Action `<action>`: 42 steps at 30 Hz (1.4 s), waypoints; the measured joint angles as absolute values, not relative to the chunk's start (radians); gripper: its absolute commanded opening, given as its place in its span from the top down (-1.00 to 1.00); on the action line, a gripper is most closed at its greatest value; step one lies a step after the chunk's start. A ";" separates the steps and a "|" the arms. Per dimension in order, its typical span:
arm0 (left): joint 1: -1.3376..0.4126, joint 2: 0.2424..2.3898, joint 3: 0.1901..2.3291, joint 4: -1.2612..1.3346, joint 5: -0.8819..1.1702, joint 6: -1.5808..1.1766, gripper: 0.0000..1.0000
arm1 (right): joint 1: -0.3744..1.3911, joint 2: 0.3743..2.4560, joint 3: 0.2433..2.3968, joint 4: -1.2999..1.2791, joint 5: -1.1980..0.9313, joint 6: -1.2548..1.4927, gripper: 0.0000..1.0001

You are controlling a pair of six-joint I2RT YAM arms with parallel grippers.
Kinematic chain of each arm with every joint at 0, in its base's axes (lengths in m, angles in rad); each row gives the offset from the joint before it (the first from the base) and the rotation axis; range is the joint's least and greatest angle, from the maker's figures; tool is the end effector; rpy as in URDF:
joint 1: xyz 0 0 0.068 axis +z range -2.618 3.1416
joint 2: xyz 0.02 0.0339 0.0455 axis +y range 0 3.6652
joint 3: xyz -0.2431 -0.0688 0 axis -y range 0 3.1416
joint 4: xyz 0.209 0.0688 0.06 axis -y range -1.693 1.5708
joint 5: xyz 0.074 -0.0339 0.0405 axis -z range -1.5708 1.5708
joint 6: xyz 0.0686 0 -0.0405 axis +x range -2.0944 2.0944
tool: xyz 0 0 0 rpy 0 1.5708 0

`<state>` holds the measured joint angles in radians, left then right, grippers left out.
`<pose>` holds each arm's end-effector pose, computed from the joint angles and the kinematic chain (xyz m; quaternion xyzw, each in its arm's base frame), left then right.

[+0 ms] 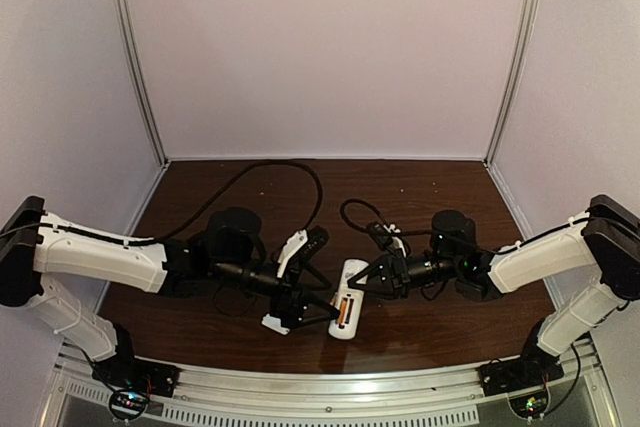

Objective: Load the batteries into the remote control
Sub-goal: Load the battery into the battery compartment.

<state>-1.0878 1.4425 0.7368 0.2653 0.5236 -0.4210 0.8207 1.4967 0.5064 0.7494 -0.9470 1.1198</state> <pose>0.1125 -0.2883 0.2078 0.3979 0.7254 -0.5136 0.2273 0.1485 0.2410 0.1869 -0.1739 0.7345 0.6558 0.0142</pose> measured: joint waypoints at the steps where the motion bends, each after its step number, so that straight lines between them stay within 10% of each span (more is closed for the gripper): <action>1: -1.088 1.428 0.736 0.267 0.522 -0.407 -0.95 | 0.821 1.497 0.507 0.749 -0.948 1.120 1.00; 25: -1.285 1.304 0.784 0.061 0.225 0.274 0.21 | 0.821 1.521 0.521 0.743 -0.971 1.129 1.00; 42: -1.295 1.398 0.850 -0.038 0.205 0.403 0.40 | 0.831 1.539 0.521 0.733 -0.973 1.132 1.00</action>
<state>-1.2949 1.3983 0.8497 -0.0383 0.2050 0.4030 0.8307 1.5391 0.5213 0.7334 -0.9733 1.1324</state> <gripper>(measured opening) 0.313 0.214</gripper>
